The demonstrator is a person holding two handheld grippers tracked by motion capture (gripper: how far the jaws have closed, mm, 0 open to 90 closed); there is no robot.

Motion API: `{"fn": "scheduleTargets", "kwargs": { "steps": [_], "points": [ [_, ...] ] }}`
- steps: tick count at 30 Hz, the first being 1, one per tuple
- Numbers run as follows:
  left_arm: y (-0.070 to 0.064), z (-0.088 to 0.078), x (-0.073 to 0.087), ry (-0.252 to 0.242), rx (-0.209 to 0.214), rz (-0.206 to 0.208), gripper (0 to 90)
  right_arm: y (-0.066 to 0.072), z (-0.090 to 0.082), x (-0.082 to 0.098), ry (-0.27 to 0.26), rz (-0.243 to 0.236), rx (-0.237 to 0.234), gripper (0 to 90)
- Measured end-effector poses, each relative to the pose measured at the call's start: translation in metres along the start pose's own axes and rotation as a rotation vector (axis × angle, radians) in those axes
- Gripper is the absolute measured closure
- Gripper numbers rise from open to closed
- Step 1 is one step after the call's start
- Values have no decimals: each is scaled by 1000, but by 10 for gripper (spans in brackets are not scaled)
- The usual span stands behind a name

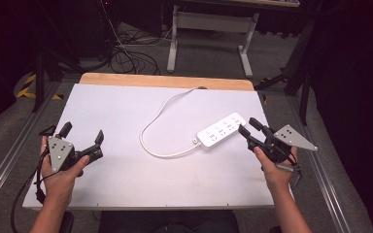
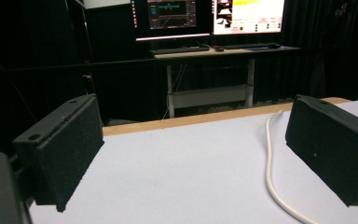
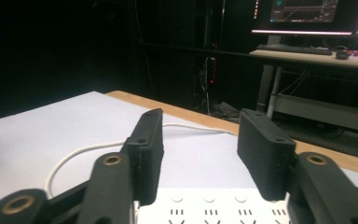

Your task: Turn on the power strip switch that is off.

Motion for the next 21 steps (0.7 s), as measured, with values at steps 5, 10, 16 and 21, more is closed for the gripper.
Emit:
{"fn": "scheduleTargets", "kwargs": {
  "steps": [5,10,16,21],
  "points": [
    [0,0,0,0,-1,1,46,0,1,-1,-9,33,-13,377],
    [0,0,0,2,0,-6,46,1,1,-3,-30,29,-12,285],
    [0,0,0,1,1,-1,46,0,-6,3,-54,29,-10,201],
    [-1,0,0,2,4,-6,45,-5,-8,8,-99,-1,19,77]
  ]
}}
Point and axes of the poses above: each handheld gripper's, and its own axes: z roughly forward along the jaws, x roughly out of its underside, y roughly to its left, the point moved 9 cm from there along z, roughly forward along the jaws, and after that the axes turned 1 degree about -x, right-handed, at the moved point
